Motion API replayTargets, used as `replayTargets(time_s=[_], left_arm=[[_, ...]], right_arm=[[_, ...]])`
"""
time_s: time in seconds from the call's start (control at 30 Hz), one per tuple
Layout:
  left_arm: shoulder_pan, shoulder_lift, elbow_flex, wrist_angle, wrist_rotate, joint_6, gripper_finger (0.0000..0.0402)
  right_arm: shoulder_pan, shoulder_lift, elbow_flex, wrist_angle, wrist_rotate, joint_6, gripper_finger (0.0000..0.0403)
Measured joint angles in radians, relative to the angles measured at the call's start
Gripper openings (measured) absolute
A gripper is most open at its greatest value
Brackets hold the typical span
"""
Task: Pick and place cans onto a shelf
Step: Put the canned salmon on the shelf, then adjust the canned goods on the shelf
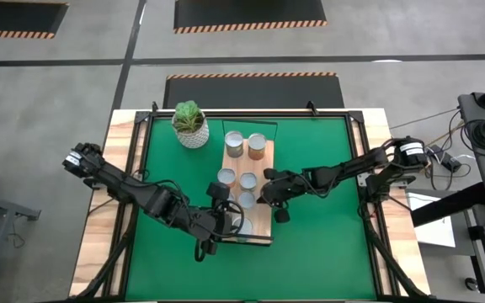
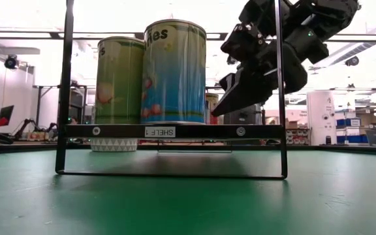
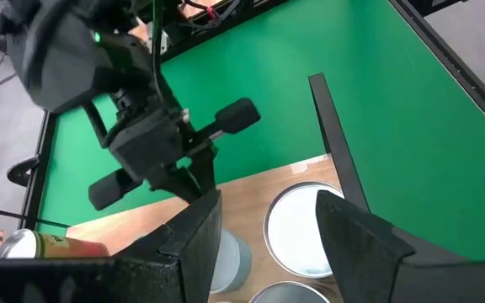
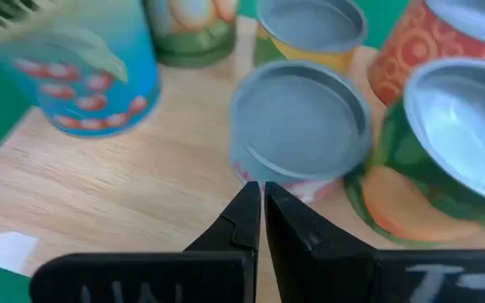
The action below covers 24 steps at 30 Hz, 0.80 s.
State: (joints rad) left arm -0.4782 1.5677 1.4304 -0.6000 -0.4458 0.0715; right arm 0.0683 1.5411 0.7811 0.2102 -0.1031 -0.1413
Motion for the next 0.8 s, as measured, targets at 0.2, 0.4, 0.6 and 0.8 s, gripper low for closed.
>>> replayTargets(time_s=[0.2, 0.4, 0.6, 0.8], left_arm=[[-0.013, 0.000, 0.000, -0.048, 0.002, -0.090, 0.0176], [-0.092, 0.000, 0.000, -0.129, 0.003, -0.309, 0.0176], [-0.196, 0.000, 0.020, -0.148, 0.025, -0.491, 0.0176], [-0.271, 0.014, 0.028, -0.140, -0.028, -0.616, 0.0172]], right_arm=[[0.005, -0.079, 0.000, -0.089, -0.002, 0.024, 0.0011], [0.031, -0.191, 0.000, -0.176, -0.002, 0.071, 0.0011], [0.070, -0.280, 0.000, -0.155, 0.031, 0.038, 0.0011], [0.095, -0.349, 0.000, -0.039, 0.079, -0.012, 0.0011]])
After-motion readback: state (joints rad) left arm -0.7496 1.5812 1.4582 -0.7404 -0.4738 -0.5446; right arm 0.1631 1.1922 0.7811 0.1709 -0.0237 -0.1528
